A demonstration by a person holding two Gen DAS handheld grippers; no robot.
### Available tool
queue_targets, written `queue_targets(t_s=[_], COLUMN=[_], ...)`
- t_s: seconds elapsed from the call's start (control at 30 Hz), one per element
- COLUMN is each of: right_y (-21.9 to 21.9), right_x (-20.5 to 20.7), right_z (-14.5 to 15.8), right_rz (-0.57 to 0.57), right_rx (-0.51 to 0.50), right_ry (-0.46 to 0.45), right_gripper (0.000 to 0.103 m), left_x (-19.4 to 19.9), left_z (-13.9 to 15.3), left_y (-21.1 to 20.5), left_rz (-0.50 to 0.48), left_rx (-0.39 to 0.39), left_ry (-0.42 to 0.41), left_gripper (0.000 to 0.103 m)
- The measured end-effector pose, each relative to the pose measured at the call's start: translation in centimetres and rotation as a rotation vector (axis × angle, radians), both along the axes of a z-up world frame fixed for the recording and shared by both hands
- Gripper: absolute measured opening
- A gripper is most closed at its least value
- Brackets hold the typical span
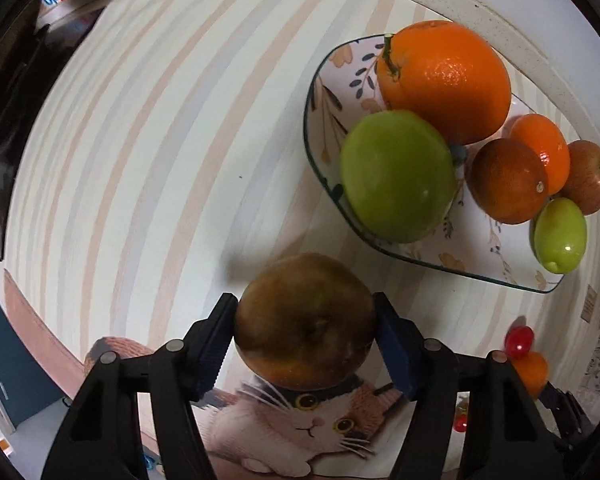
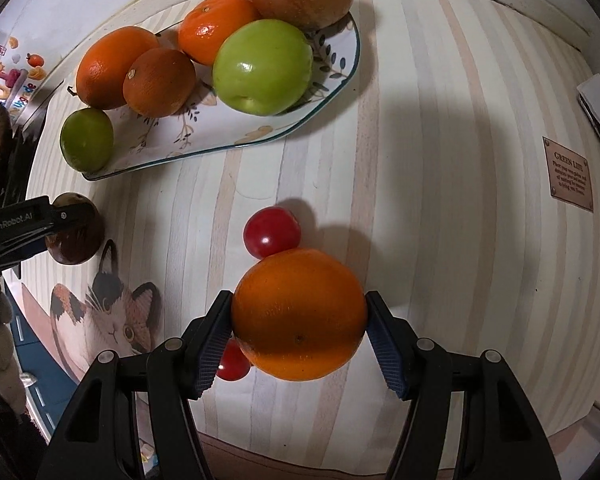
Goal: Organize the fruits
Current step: 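Carry the orange and brown apple onto the plate and open both tools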
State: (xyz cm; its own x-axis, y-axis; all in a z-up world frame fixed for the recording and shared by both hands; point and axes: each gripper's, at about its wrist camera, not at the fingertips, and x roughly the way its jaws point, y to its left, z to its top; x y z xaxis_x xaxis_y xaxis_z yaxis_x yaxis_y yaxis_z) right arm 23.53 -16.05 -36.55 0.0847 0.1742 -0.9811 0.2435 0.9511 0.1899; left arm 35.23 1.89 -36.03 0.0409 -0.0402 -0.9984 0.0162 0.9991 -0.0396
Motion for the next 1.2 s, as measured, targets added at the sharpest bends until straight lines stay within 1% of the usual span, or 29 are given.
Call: queue_targets(t_s=[0.03, 0.07, 0.1, 0.23, 0.37, 0.4, 0.47, 0.5, 0.57, 0.63, 0.7, 0.77, 0.87, 0.93, 0.97, 1.03, 1.07, 1.2], right_y=[0.1, -1.7, -2.2, -2.1, -1.9, -1.9, -2.1, -2.3, -2.3, -2.4, -2.4, -2.7, -3.1, -3.0, -2.9, -2.7, -2.7, -2.4], right_x=[-0.1, 0.0, 0.1, -0.7, -1.4, -1.4, -1.5, -1.5, -1.3, -1.3, -1.2, -0.7, 1.2, 2.9, 3.6, 5.3, 6.0, 8.1], right_z=[0.0, 0.9, 1.2, 1.8, 1.7, 1.6, 1.1, 1.1, 1.1, 1.4, 2.1, 3.3, 5.4, 6.3, 6.6, 6.9, 7.1, 6.7], right_rz=[0.002, 0.004, 0.007, 0.041, 0.061, 0.059, 0.046, 0.036, 0.044, 0.052, 0.042, 0.027, 0.025, 0.037, 0.042, 0.055, 0.058, 0.077], right_rx=[-0.004, -0.002, 0.004, 0.027, 0.029, 0.027, 0.032, 0.043, 0.033, 0.019, 0.037, 0.066, 0.097, 0.107, 0.108, 0.104, 0.103, 0.106], right_ry=[0.001, 0.001, 0.001, 0.010, 0.022, 0.024, 0.036, 0.028, 0.021, 0.004, -0.014, -0.048, -0.117, -0.148, -0.162, -0.180, -0.186, -0.197], right_gripper=[0.068, 0.068, 0.068, 0.068, 0.068, 0.068, 0.068, 0.068, 0.068, 0.068, 0.067, 0.067, 0.067, 0.067, 0.067, 0.067, 0.067, 0.067], left_x=[-0.2, -0.5, -1.2, -4.7, -7.6, -8.0, -8.1, -8.0, -7.8, -8.0, -7.8, -7.3, -5.5, -3.6, -3.3, -1.1, -0.1, 2.5], left_z=[0.1, 0.1, 0.2, 0.2, -0.6, -0.6, -0.6, -0.6, -0.5, 0.1, 1.1, 2.6, 4.9, 6.1, 6.5, 6.8, 7.0, 6.9], left_y=[-0.1, -0.1, -0.1, -0.4, -1.0, -1.2, -1.6, -1.6, -1.8, -1.6, -2.0, -2.7, -2.7, -3.0, -3.4, -4.1, -4.0, -5.7], left_rz=[-0.004, -0.007, -0.012, -0.049, -0.078, -0.089, -0.099, -0.094, -0.093, -0.097, -0.106, -0.100, -0.067, -0.025, -0.019, -0.017, -0.022, -0.054], left_rx=[-0.001, -0.004, -0.011, -0.038, -0.065, -0.053, -0.036, -0.032, -0.033, -0.029, -0.046, -0.086, -0.192, -0.270, -0.287, -0.304, -0.298, -0.259], left_ry=[-0.005, -0.006, -0.003, 0.017, 0.056, 0.031, 0.019, 0.016, 0.003, -0.013, -0.032, -0.048, -0.046, -0.033, -0.030, -0.031, -0.034, -0.025], left_gripper=[0.065, 0.065, 0.065, 0.065, 0.065, 0.065, 0.065, 0.065, 0.065, 0.065, 0.065, 0.065, 0.065, 0.065, 0.065, 0.065, 0.065, 0.065])
